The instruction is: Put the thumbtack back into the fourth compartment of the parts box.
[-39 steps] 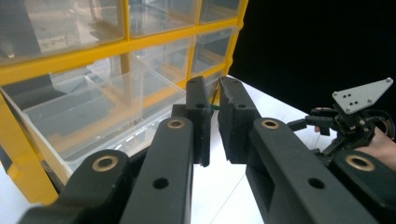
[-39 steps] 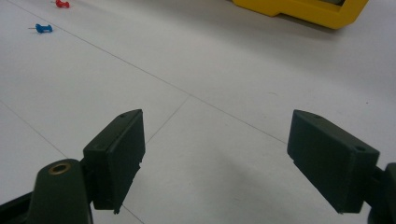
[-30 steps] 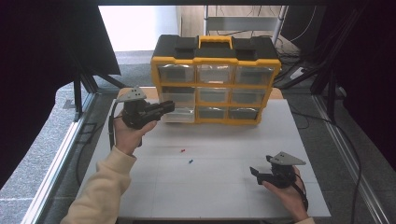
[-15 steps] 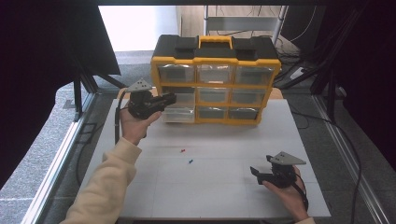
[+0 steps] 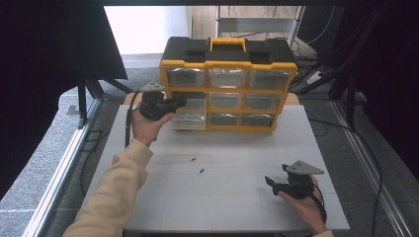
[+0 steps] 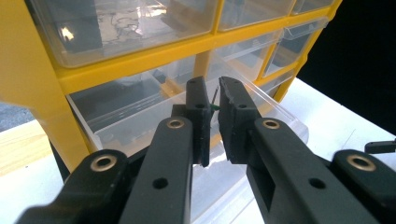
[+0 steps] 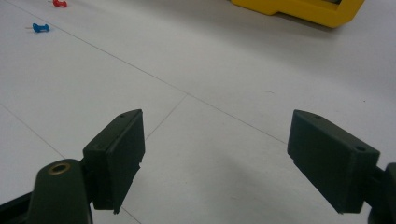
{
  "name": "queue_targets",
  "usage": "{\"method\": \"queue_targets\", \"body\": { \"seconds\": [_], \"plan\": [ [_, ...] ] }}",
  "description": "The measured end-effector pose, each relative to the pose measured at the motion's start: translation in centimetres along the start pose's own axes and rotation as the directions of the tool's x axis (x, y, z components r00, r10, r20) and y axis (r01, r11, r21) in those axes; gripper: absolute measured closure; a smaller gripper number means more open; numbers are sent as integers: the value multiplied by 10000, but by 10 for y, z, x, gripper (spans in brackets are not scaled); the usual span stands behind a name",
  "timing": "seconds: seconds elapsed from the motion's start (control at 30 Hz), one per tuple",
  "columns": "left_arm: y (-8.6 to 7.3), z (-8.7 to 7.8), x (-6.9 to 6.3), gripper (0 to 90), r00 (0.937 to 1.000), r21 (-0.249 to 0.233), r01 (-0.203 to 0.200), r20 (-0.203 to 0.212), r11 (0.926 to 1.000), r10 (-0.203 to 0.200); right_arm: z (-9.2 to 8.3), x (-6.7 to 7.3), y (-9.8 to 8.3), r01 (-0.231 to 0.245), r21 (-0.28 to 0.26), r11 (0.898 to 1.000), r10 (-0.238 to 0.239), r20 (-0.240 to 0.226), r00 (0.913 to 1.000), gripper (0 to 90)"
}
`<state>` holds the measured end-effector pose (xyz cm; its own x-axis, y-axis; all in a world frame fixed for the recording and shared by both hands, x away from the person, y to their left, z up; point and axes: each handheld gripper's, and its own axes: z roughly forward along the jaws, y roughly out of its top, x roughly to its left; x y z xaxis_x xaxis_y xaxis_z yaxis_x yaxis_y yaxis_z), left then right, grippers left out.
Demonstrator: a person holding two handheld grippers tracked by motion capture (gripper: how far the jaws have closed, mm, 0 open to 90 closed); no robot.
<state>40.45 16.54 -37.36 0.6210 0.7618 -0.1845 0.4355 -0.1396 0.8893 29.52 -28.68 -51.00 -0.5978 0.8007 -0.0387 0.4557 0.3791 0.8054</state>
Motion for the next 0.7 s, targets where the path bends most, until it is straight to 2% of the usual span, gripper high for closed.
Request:
{"method": "queue_targets", "body": {
  "seconds": [0.1, 0.2, 0.37, 0.5, 0.7],
  "plan": [
    [0, 2, 1, 799, 10000, -172, -48, 18, 9998, 48, 1, 0, 0, 14, 4, 10000, -14, -58, 10000, 192],
    [0, 1, 1, 538, 10000, -460, 22, 46, 9989, -20, 0, 1, 0, 23, -8, 10000, -23, -70, 10000, 191],
    [-1, -2, -3, 332, 9995, -371, 17, 304, 9993, -6, 1, 0, 0, 27, 19, 10000, -27, -43, 10000, 190],
    [-4, -6, -9, 260, 9990, -153, -266, 347, 9995, 271, 1, 0, 0, 46, 15, 10000, -46, -34, 10000, 190],
    [-9, -21, -20, 242, 9966, -262, -612, 529, 9978, 625, 0, 1, 0, 36, 10, 10000, -36, -42, 10000, 190]
  ]
}}
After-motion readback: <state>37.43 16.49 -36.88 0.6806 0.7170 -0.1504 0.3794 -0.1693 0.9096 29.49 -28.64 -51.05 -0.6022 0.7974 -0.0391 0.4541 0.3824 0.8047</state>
